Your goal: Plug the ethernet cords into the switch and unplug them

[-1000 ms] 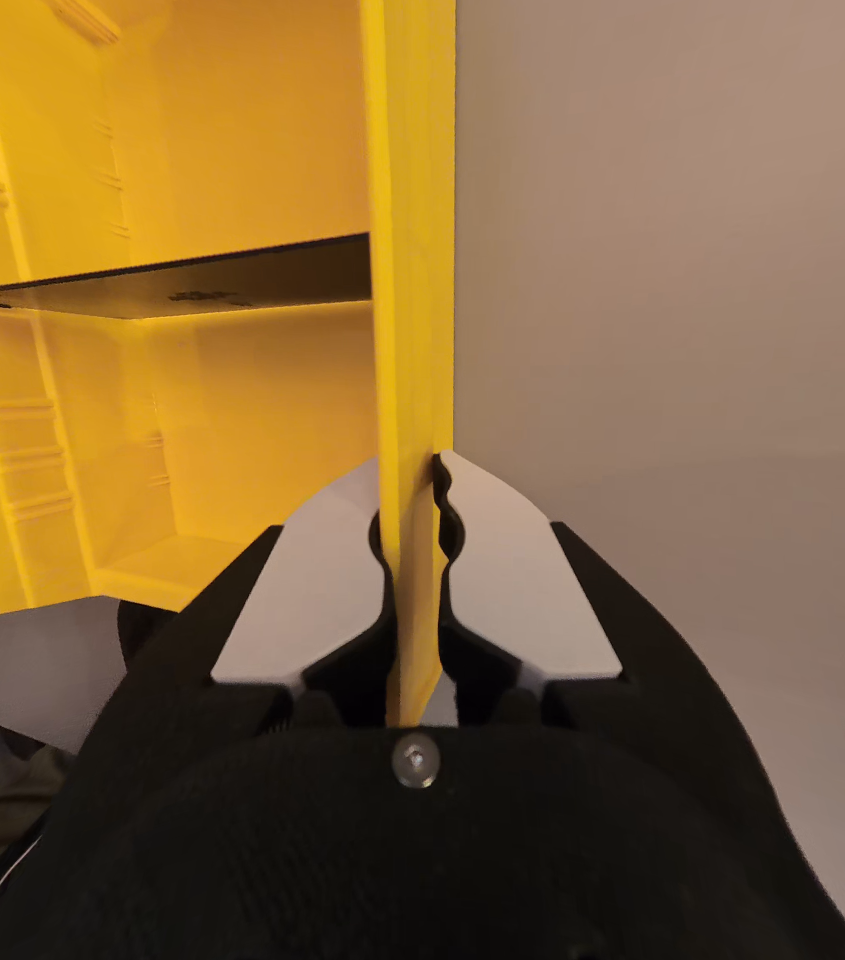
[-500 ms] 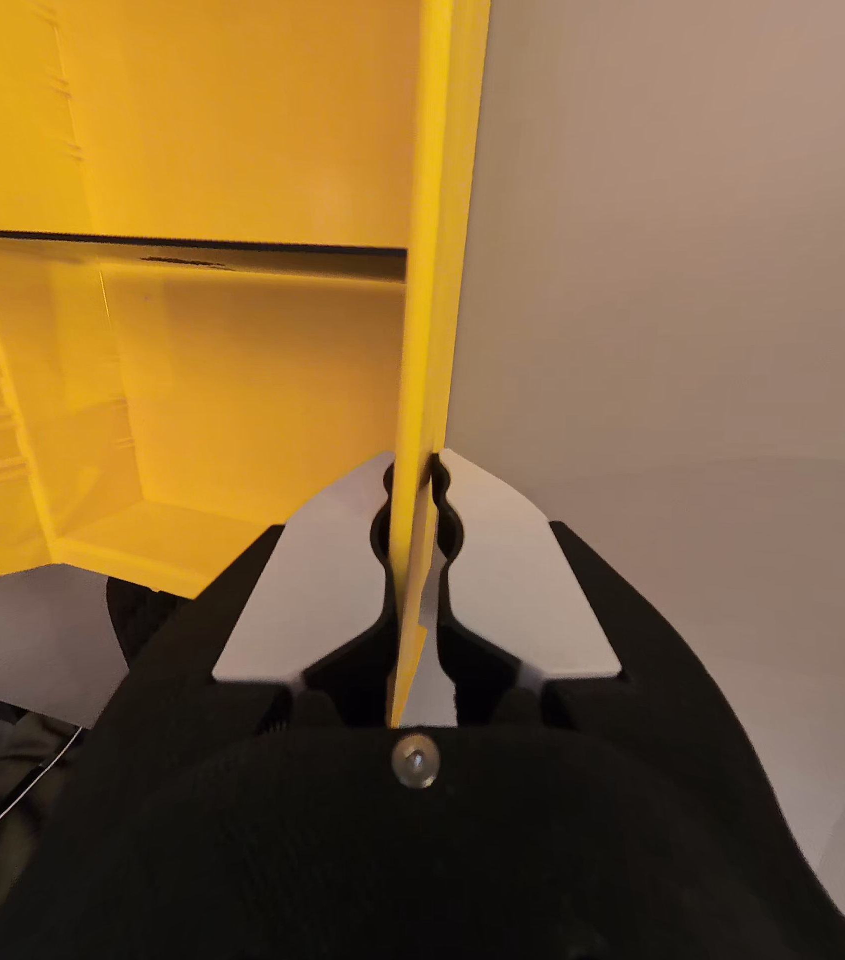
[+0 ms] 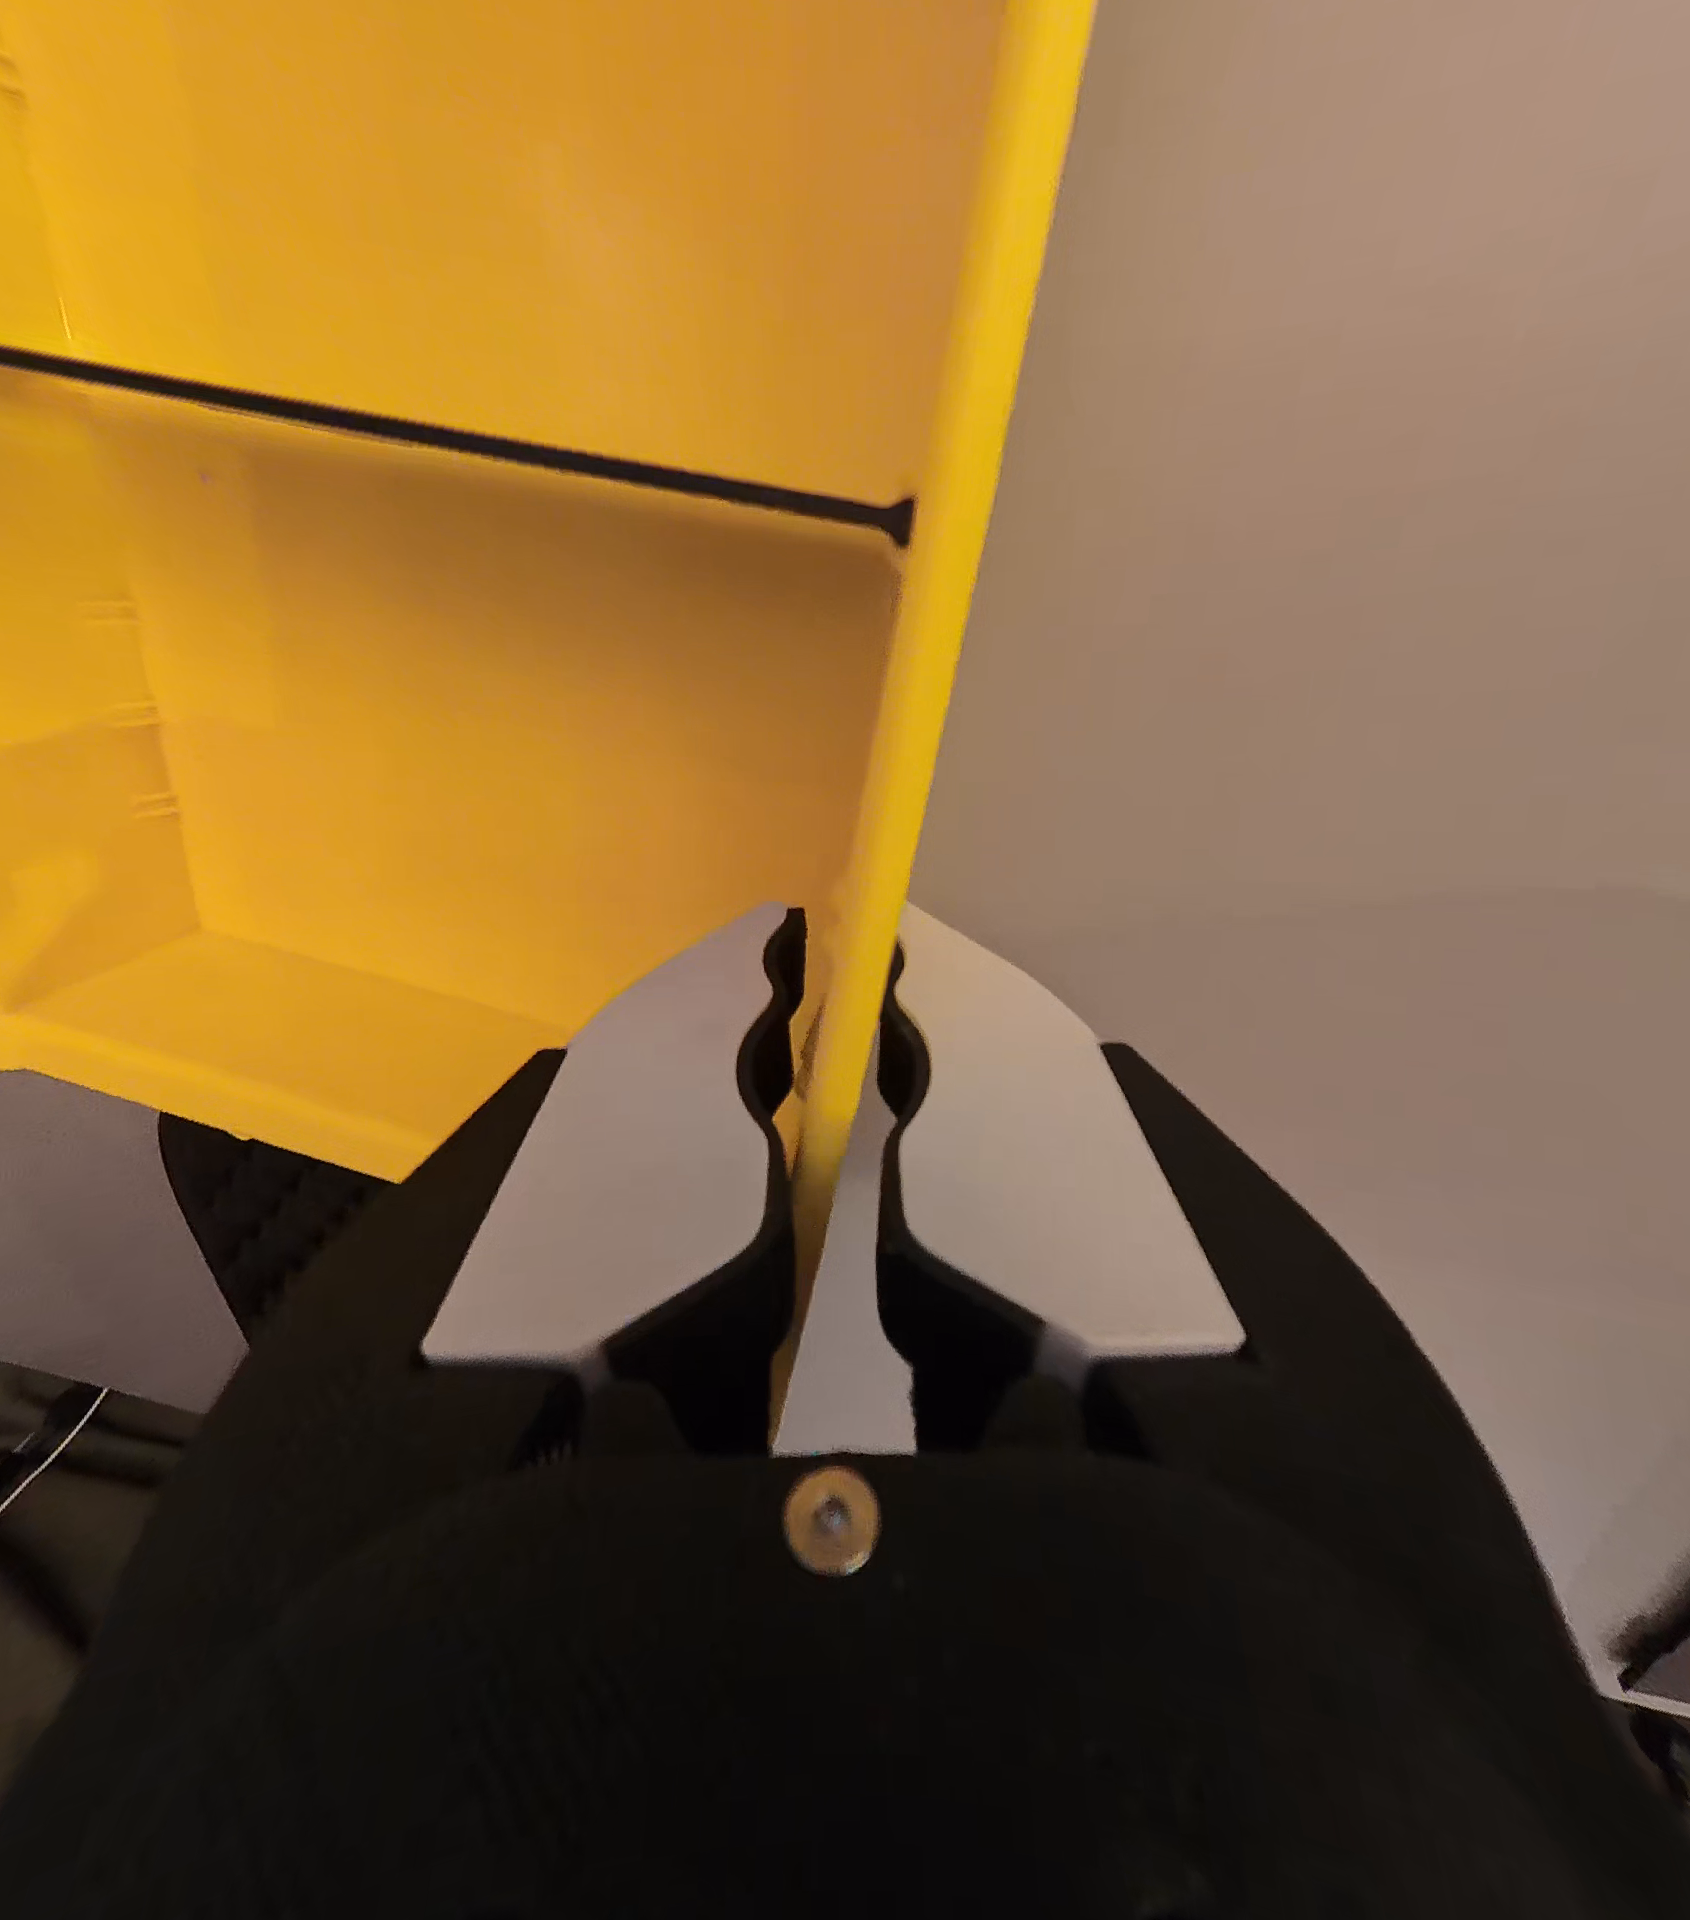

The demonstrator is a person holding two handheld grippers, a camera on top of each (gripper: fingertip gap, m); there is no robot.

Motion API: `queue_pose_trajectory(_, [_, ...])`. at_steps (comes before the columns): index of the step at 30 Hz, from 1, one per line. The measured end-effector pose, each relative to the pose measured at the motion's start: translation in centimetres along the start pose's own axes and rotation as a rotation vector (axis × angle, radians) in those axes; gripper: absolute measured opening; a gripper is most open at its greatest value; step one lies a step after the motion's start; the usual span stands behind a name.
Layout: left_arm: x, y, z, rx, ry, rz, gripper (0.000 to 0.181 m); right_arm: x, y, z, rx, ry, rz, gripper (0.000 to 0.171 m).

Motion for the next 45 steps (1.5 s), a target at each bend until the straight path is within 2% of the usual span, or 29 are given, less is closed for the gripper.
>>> queue_pose_trajectory(11, [4.8, 2.5, 10.5, -0.077, 0.183, -0.085, 0.004, -0.5, -0.8, 0.9, 0.034, 0.071, 0.078, 0.013])
queue_pose_trajectory(16, [7.1, 3.3, 14.1, -0.094, 0.193, -0.124, 0.005, -0.7, -1.2, 1.6, 0.016, 0.100, 0.102, 0.013])
queue_pose_trajectory(29, [8.4, 3.7, 15.6, -0.134, 0.177, -0.140, 0.006, -2.1, -1.7, 2.9, 0.046, 0.146, 0.127, 0.013])
queue_pose_trajectory(36, [8.7, 3.8, 16.6, -0.102, 0.238, -0.181, 0.004, -3.4, -2.1, 3.9, 0.061, 0.200, 0.119, 0.013])
queue_pose_trajectory(45, [9.5, 4.0, 17.8, -0.108, 0.295, -0.200, 0.004, -4.7, -2.6, 4.5, 0.030, 0.302, 0.044, 0.012])
Point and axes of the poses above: each gripper's, where its closed fingertips meet, y back along the fingers, x out of its underside, z = x × y across the jaws, the point moved 10 cm from there along y, back along the fingers, and after that the axes turned 6 degrees about y, right-handed, at the moved point
